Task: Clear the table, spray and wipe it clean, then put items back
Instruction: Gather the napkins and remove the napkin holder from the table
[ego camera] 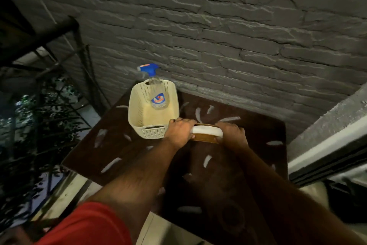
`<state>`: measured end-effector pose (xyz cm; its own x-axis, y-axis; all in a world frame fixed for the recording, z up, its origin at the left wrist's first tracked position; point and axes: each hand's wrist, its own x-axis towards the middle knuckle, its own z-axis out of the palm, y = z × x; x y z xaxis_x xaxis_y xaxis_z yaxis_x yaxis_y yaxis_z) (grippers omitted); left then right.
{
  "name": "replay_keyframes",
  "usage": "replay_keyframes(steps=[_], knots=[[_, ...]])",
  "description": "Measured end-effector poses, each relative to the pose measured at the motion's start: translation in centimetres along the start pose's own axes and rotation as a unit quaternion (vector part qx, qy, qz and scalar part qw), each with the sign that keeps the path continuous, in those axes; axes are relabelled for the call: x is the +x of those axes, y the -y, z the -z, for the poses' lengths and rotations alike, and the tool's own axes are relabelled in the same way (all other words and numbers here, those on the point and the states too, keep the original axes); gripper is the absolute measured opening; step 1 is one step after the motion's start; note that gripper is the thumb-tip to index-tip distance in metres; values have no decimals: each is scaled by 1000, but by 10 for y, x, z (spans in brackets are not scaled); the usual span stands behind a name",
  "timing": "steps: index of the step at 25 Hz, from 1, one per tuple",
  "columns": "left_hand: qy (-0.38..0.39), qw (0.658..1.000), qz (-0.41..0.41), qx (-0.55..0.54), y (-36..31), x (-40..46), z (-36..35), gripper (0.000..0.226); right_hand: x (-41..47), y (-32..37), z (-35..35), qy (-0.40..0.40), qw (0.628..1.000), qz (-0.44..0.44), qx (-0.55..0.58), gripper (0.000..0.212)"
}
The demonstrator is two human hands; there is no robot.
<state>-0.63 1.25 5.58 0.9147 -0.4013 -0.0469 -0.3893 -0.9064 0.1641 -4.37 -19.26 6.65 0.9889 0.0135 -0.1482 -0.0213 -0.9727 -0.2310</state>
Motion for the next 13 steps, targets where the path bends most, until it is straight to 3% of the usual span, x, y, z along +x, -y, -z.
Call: replay_keyframes(steps=[8,13], knots=[[15,991,126,-45,122,-128,17,55,-14,158,-32,51,993,105,-25,54],[11,967,251,-43,227,-267,18,53,-49,307,-93,73,969,234,-22,54]])
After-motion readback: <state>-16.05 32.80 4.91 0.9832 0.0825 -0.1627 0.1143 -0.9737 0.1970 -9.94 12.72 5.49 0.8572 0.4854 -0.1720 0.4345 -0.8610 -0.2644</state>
